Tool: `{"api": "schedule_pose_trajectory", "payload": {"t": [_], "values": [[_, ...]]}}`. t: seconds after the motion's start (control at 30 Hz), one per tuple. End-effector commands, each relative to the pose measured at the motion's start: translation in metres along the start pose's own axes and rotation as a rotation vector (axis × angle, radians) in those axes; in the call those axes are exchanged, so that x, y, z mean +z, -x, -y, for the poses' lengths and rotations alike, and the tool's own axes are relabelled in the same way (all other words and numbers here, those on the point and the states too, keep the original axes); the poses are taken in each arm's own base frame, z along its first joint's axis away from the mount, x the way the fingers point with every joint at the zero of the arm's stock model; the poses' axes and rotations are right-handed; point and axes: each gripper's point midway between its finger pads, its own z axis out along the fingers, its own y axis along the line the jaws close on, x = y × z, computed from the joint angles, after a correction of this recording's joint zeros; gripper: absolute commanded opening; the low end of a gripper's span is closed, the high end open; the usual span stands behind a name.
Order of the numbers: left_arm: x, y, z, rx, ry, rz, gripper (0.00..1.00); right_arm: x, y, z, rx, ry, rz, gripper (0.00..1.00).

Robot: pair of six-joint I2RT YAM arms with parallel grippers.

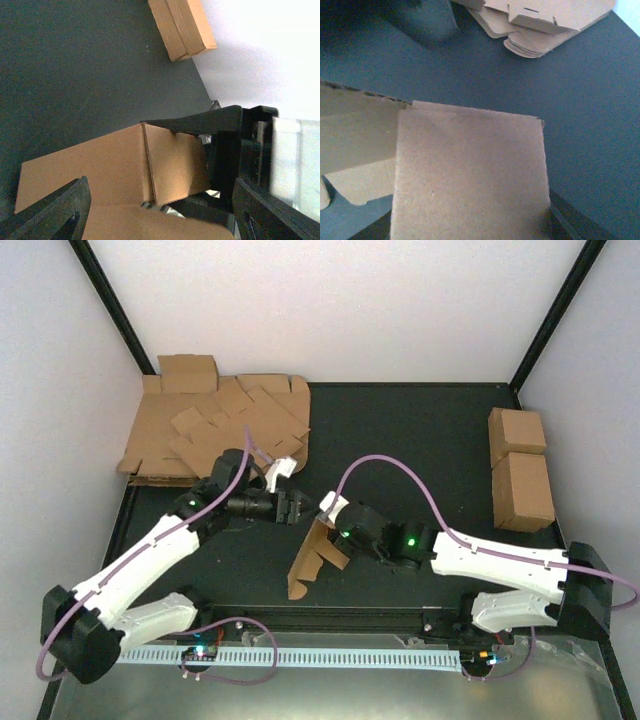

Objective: Fold the paper box

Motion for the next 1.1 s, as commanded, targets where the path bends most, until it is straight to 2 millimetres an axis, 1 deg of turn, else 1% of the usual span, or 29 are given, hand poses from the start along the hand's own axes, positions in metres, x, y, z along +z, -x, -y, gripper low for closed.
{"api": "schedule_pose_trajectory", "payload": {"t": [0.0,0.07,0.17,0.27,0.4,0.5,0.6,0.8,0.93,1.07], "values": [[-0.036,0.024,0.04,0.155,0.019,0.113,0.82,-0.004,-0.009,0.016,0.055,-0.086,0.003,0.5],[-0.048,0.027,0.048,0.188,0.036,0.155,0.84,-0.007,-0.009,0.02,0.08,-0.101,0.018,0.5],[-0.068,0.034,0.06,0.236,0.068,0.224,0.91,-0.009,-0.009,0.024,0.125,-0.099,0.035,0.5],[-0.096,0.042,0.073,0.293,0.145,0.29,0.95,-0.009,-0.011,0.026,0.165,-0.072,0.036,0.5],[-0.135,0.052,0.097,0.369,0.22,0.381,0.96,-0.009,-0.014,0.029,0.228,-0.049,0.043,0.49],[-0.154,0.055,0.11,0.403,0.236,0.436,0.97,-0.008,-0.016,0.034,0.305,-0.021,0.056,0.49],[-0.156,0.053,0.108,0.403,0.241,0.451,0.97,-0.008,-0.013,0.04,0.399,0.039,0.095,0.49],[-0.148,0.048,0.093,0.377,0.26,0.428,0.98,-0.007,-0.006,0.05,0.583,0.19,0.169,0.46],[-0.147,0.047,0.086,0.378,0.286,0.427,0.98,-0.003,-0.003,0.047,0.698,0.314,0.199,0.45],[-0.141,0.044,0.069,0.383,0.332,0.408,0.98,0.006,-0.008,0.041,0.813,0.416,0.213,0.44]]}}
